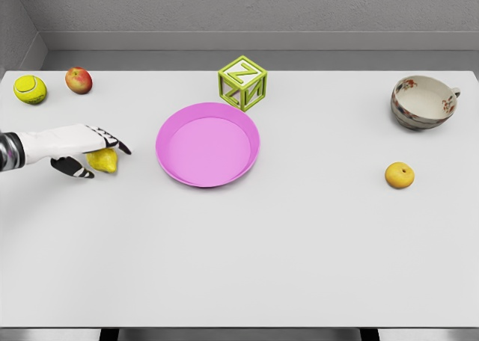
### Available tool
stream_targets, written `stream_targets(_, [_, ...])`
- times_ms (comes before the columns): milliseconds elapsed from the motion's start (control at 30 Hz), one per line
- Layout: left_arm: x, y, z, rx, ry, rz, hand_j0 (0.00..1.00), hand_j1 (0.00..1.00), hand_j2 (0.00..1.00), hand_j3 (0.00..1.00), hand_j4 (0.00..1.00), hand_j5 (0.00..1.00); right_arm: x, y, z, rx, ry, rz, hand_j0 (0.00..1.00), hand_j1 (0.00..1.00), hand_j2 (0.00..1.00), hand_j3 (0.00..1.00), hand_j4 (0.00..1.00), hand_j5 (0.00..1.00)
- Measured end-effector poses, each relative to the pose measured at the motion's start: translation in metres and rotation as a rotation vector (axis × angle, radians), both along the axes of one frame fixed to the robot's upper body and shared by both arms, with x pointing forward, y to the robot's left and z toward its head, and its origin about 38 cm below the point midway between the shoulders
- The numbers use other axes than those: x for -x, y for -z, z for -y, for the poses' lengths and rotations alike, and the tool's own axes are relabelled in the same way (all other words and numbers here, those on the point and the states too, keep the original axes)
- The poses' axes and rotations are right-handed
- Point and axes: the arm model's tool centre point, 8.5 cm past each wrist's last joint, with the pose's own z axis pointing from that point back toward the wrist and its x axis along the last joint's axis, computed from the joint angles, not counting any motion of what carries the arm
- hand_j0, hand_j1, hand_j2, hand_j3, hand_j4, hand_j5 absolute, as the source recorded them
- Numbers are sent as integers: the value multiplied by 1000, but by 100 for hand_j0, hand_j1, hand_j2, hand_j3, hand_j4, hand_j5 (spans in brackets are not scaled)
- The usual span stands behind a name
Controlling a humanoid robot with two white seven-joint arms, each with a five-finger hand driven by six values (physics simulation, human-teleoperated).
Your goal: Put the lemon on the plate with left arm
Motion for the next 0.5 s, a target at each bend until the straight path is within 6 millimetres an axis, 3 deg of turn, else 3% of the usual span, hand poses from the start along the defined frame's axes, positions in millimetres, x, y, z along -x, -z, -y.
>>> stream_targets(33, [0,0,0,-1,0,1,63,63,63,63,63,63,0,0,0,0,0,0,100,100,100,100,100,100])
stream_targets(267, [0,1,2,-3,6,-1,52,52,52,52,52,52,0,0,0,0,0,0,100,100,100,100,100,100])
stream_targets(500, [-3,-4,4,-5,13,10,50,50,50,50,50,50,0,0,0,0,0,0,100,100,100,100,100,100])
